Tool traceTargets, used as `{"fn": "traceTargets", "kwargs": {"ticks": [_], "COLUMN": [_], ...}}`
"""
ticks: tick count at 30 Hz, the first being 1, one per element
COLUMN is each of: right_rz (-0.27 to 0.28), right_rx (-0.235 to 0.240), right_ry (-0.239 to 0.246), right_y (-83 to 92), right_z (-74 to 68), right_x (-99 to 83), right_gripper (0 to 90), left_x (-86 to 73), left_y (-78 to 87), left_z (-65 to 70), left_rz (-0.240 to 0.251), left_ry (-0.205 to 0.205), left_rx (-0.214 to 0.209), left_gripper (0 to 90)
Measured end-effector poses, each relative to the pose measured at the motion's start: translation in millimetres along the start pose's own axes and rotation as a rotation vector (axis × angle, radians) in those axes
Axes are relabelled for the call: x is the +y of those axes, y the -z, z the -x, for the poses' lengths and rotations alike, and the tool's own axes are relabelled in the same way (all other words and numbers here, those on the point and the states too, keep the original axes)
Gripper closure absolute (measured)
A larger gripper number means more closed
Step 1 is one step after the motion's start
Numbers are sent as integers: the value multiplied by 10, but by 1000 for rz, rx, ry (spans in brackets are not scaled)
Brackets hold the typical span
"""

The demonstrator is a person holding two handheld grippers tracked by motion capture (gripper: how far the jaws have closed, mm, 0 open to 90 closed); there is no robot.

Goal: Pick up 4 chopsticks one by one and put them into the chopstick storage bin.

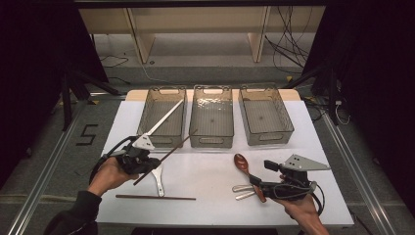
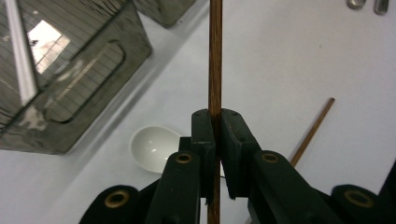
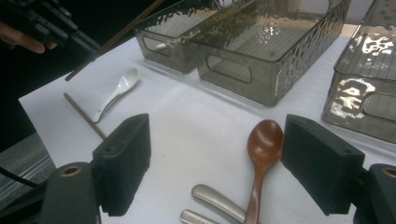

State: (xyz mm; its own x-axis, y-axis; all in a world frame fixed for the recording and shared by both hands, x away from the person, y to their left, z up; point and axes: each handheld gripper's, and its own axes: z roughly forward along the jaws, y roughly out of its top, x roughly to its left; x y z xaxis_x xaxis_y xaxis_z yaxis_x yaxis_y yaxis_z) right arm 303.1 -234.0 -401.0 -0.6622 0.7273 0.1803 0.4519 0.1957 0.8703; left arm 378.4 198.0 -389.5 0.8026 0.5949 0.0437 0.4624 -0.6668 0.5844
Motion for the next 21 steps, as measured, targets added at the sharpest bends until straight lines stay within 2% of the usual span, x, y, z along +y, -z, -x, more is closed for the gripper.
{"fn": "traceTargets", "kwargs": {"ticks": [7,17,21], "right_rz": [1,0,1], "right_rx": [1,1,2], "right_ry": [2,-1,2], "right_y": [4,4,2], "right_z": [2,3,0], "right_x": [1,0,1], "right_gripper": [252,252,251], "left_x": [88,196,269], "left_y": [45,69,70], "left_z": [-168,-390,-450], "left_rz": [65,119,133], "left_ry": [62,120,129], "left_rx": [29,61,76], "left_gripper": [837,837,837]}}
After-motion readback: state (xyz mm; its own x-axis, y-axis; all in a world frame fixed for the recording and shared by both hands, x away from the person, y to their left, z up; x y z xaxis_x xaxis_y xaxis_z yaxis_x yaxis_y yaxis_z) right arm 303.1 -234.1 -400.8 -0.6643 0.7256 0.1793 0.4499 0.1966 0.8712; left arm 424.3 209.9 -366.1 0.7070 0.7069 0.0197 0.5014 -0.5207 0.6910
